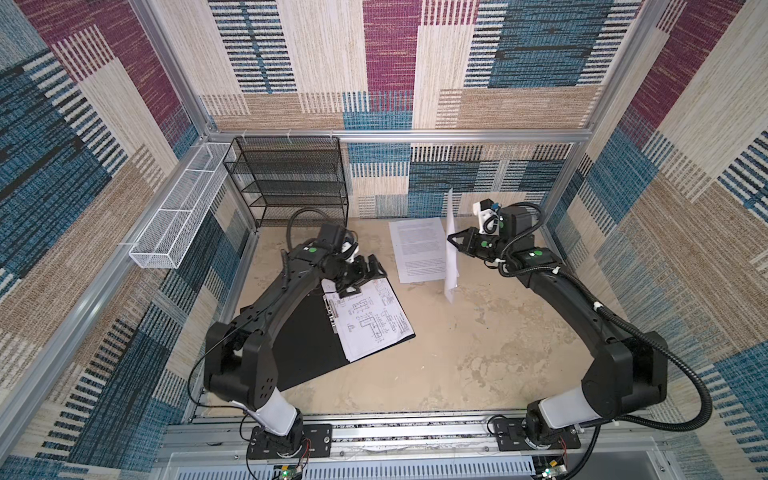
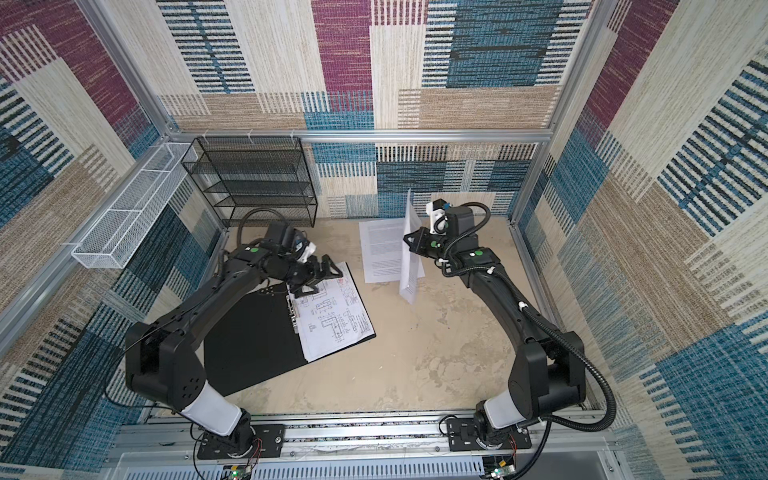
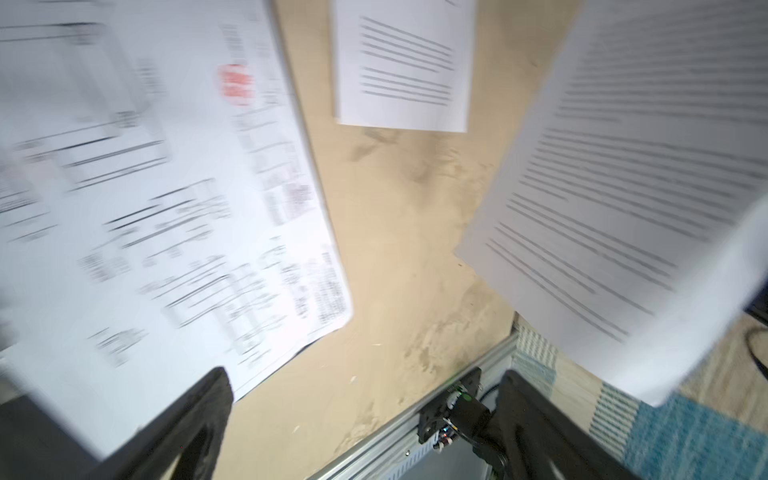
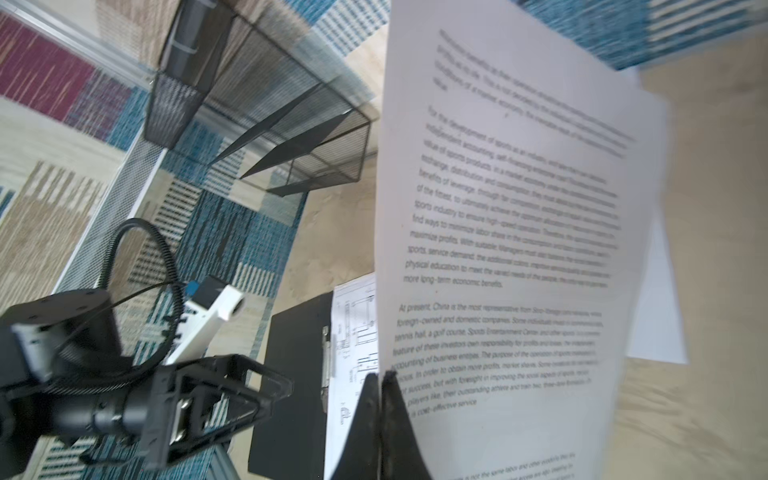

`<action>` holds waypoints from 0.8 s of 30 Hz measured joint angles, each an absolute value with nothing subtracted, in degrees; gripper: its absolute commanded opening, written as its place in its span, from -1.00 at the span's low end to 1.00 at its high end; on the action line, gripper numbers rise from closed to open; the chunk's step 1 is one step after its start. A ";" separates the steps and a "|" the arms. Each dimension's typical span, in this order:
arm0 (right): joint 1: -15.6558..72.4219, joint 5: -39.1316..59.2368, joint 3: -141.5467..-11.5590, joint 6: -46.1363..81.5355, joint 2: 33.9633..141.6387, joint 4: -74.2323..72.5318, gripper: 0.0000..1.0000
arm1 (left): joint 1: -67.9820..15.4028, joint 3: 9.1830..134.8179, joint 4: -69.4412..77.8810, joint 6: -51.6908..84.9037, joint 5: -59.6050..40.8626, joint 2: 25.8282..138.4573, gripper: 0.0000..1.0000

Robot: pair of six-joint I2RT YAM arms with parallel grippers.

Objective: Put the files into the folder
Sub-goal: 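Lift the text sheet with the right gripper while the left withdraws to the clip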

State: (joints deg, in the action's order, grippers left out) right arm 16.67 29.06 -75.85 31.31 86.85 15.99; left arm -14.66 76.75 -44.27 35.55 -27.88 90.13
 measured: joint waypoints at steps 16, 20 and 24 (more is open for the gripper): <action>29.56 36.05 -80.99 35.94 96.42 12.67 -1.00 | 6.04 60.34 -47.27 32.77 -23.27 87.09 0.98; 29.56 35.97 -78.87 34.54 102.15 12.69 -1.00 | 6.59 59.90 -46.76 32.75 -22.85 89.38 0.98; 29.65 35.62 -79.05 32.67 108.20 12.23 -1.00 | 6.76 59.51 -46.24 32.62 -22.76 91.35 0.98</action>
State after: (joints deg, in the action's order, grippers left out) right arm 29.65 35.62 -79.05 32.67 108.20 12.23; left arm 6.76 59.51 -46.24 32.62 -22.76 91.35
